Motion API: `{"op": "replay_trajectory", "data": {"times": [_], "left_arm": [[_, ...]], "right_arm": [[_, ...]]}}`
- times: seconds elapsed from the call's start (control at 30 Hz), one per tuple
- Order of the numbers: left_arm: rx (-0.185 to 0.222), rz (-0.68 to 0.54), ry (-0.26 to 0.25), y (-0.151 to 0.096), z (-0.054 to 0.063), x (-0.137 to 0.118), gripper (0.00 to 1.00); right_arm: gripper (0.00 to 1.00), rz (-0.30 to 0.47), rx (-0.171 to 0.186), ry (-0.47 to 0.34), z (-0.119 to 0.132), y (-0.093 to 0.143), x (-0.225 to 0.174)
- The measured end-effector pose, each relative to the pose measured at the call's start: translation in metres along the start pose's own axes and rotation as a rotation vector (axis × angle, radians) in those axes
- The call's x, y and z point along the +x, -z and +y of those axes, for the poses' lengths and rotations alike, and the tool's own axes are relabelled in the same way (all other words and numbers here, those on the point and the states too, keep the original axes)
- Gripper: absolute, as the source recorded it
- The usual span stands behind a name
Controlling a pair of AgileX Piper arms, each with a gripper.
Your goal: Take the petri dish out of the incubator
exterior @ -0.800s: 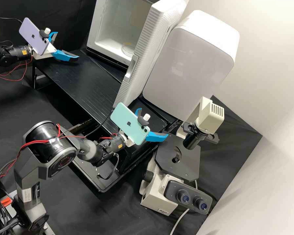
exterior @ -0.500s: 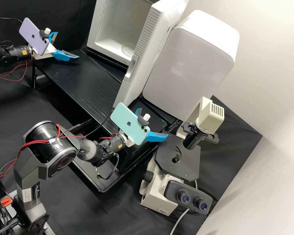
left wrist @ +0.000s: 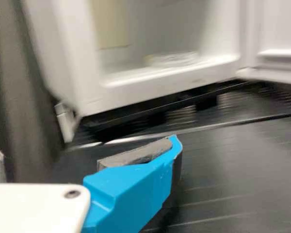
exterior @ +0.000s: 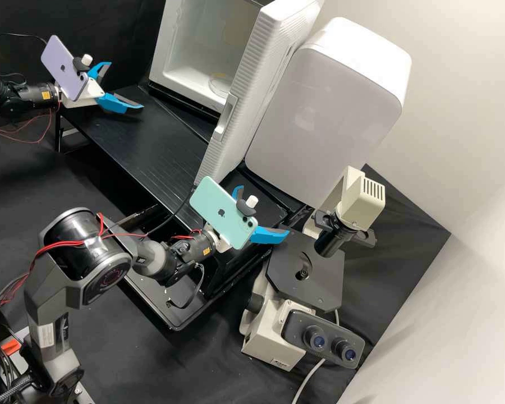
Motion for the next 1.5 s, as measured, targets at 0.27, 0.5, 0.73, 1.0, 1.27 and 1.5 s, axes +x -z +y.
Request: {"op": "replay_trajectory", "data": {"times": [0.27, 0.5, 0.73, 1.0, 1.27, 1.5], "left_arm": [[-0.028, -0.173, 0.071, -0.032, -0.001, 0.000, 1.00], [-0.050, -0.251, 0.066, -0.046, 0.015, 0.012, 1.00], [-0.069, -0.297, 0.045, -0.057, 0.030, 0.025, 1.00], [-0.042, -0.348, 0.004, -0.074, 0.045, 0.043, 1.00], [-0.021, -0.340, 0.018, -0.081, 0.050, 0.072, 1.00], [-0.041, -0.278, 0.055, -0.077, 0.047, 0.104, 1.00]], "right_arm": [[1.00, 0.000, 0.000, 0.000, 0.000, 0.000, 0.000], [1.00, 0.000, 0.000, 0.000, 0.000, 0.000, 0.000], [1.00, 0.000, 0.000, 0.000, 0.000, 0.000, 0.000], [1.00, 0.000, 0.000, 0.000, 0.000, 0.000, 0.000], [1.00, 0.000, 0.000, 0.000, 0.000, 0.000, 0.000], [1.00, 0.000, 0.000, 0.000, 0.000, 0.000, 0.000]]}}
